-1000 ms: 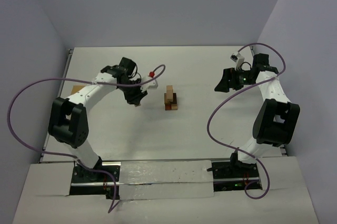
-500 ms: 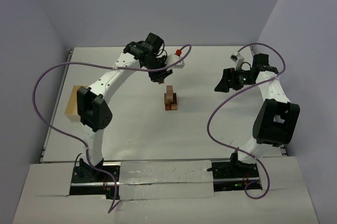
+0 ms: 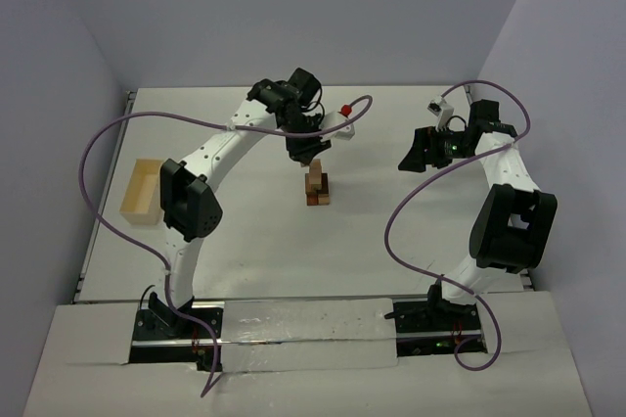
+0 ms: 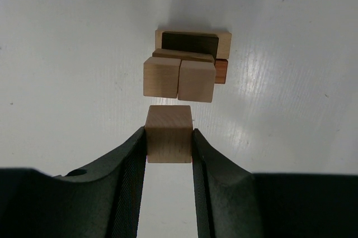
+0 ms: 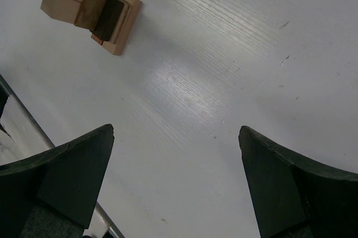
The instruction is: Build the wood block tower
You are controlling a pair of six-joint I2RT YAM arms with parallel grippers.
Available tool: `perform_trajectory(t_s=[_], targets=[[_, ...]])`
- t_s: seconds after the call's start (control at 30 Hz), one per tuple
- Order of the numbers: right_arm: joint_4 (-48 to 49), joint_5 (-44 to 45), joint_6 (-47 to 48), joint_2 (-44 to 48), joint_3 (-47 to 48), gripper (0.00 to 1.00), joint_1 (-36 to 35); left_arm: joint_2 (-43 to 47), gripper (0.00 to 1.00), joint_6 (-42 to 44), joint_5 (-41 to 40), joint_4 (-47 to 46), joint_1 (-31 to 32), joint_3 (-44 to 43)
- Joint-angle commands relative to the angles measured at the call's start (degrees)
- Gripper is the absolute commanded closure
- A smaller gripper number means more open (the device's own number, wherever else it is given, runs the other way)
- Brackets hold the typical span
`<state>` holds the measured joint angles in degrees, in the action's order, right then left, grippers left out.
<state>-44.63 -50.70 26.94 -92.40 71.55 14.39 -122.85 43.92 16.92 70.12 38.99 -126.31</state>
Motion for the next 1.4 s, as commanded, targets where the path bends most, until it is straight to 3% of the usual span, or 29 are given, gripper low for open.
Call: perform_trajectory(t_s=[0.0, 0.4, 1.37], targets=[[-0.4, -1.4, 0.8, -0.3, 1.2, 0.00, -0.2, -0.5, 0.67, 1.8, 1.7, 2.7, 0.9, -2.9], [-0.5, -1.8, 0.9, -0.4, 1.1, 0.00, -0.2, -3.8, 0.65, 3.5, 2.2, 4.6, 2.1, -8.0], [-0.8, -2.0, 0.9, -1.1, 1.8, 0.00, -0.2, -6.2, 0.59, 4.2, 0.5, 3.3, 2.8, -7.7]])
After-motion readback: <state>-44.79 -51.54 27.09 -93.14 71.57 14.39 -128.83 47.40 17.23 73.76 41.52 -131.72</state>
